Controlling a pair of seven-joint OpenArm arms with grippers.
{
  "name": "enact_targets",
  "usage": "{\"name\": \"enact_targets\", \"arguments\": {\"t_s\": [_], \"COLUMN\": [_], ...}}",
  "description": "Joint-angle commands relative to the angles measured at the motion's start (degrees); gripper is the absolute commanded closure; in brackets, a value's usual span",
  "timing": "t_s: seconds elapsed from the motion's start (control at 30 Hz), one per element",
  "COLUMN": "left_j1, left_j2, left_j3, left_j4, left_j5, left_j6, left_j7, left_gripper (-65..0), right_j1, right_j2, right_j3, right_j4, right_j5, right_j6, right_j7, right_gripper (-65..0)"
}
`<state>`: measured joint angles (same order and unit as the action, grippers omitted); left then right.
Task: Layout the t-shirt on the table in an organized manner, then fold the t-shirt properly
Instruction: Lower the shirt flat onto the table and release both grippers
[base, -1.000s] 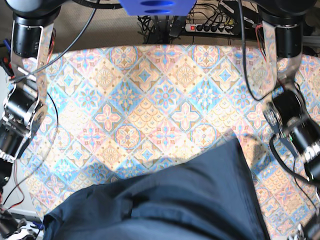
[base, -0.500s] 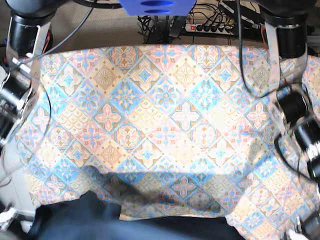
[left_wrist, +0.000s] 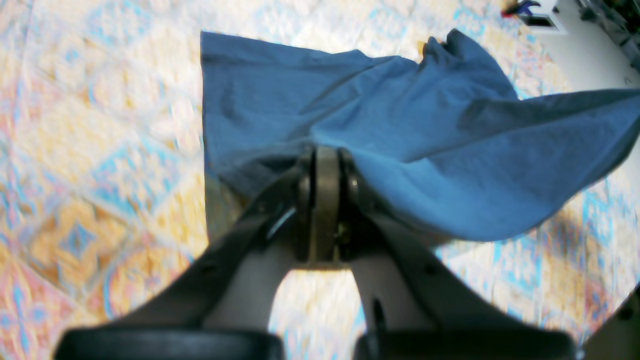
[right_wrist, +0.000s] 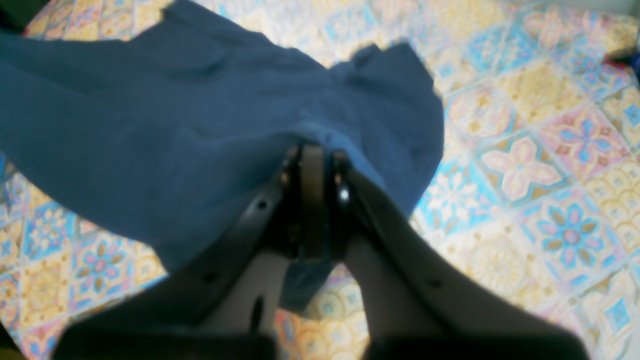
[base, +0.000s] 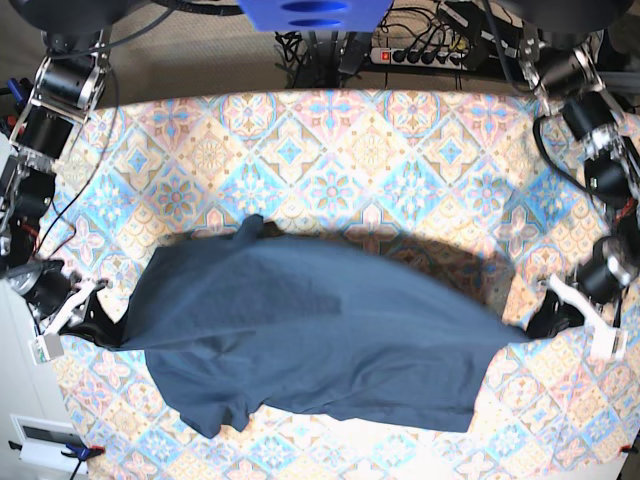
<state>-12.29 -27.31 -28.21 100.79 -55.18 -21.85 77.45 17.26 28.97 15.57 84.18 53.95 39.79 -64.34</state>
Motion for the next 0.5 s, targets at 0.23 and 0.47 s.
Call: {"name": "enact_targets", "arguments": {"t_s": [0.23, 0.47], "left_j1": [13.0, 19.6], "left_j2": [-3.0, -2.7], "left_j3": [-3.6, -3.6], "left_j4": [2.6, 2.3], "left_j5": [-0.3, 0.0], "left_j6": [0.0, 0.3], "left_j7": [-1.6, -1.7], "left_gripper": [0.0, 0.0], "right_j1": [-7.7, -10.8], "right_j2": [1.8, 1.8], "right_j3": [0.6, 0.6], "right_j4": [1.0, 1.0], "right_j5": [0.8, -4.7], "right_j6": [0.2, 0.2], "right_j7": [1.9, 0.0], "right_gripper": [-0.4, -0.4]}}
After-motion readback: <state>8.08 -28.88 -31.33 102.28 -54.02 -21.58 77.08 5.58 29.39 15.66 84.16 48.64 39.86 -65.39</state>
